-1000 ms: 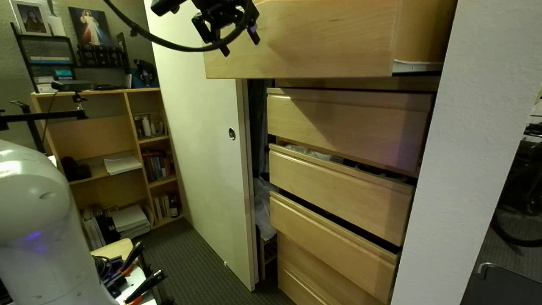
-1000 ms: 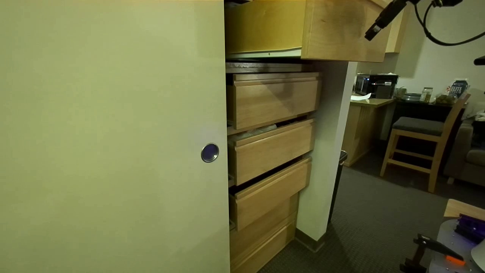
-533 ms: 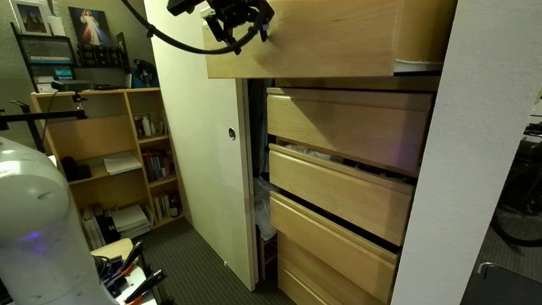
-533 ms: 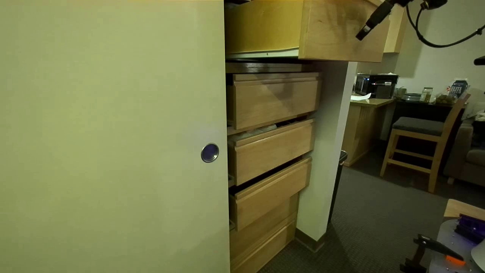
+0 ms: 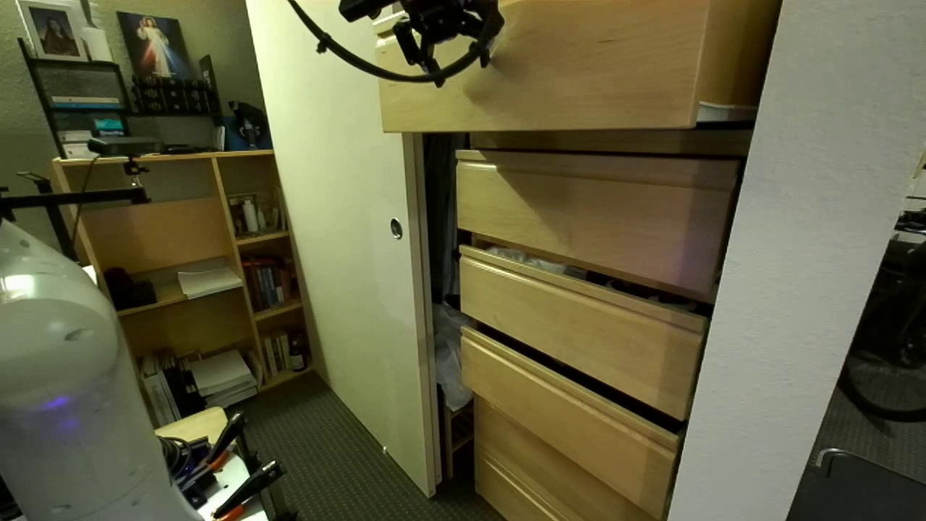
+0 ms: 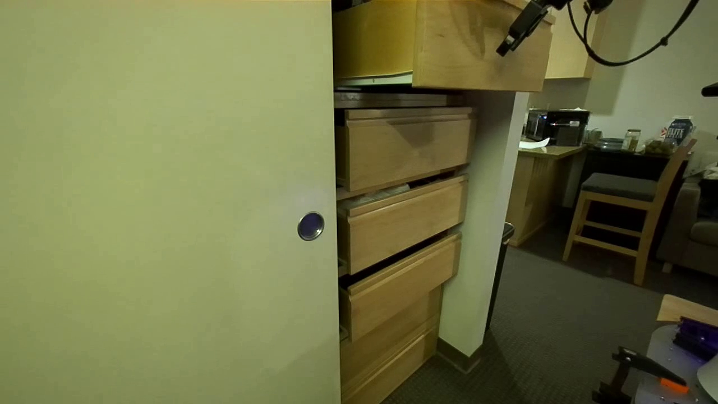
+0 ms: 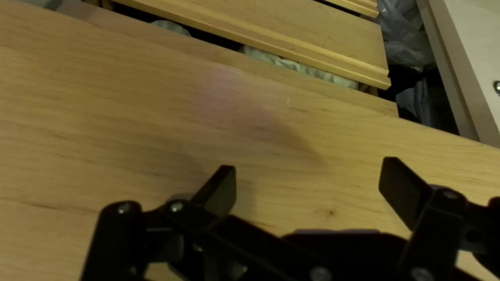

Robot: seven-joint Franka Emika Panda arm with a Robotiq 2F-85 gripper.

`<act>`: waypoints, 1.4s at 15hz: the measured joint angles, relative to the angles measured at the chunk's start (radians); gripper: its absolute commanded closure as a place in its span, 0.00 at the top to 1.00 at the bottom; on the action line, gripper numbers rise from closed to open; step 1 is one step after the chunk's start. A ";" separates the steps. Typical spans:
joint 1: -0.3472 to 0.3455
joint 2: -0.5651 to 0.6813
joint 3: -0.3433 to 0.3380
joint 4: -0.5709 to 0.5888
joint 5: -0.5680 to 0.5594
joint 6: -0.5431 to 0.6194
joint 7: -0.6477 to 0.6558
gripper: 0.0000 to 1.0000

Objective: Close the open drawer

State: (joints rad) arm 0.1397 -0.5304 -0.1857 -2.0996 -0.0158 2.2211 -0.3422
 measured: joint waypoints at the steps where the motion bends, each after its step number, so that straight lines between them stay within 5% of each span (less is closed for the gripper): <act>1: 0.000 0.031 0.000 0.033 0.008 0.000 -0.001 1.00; 11: -0.011 0.325 0.001 0.367 0.079 -0.007 -0.007 1.00; 21: -0.106 0.626 0.054 0.714 0.090 -0.048 -0.007 1.00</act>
State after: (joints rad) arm 0.0334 0.0961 -0.1314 -1.3854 0.0745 2.1733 -0.3494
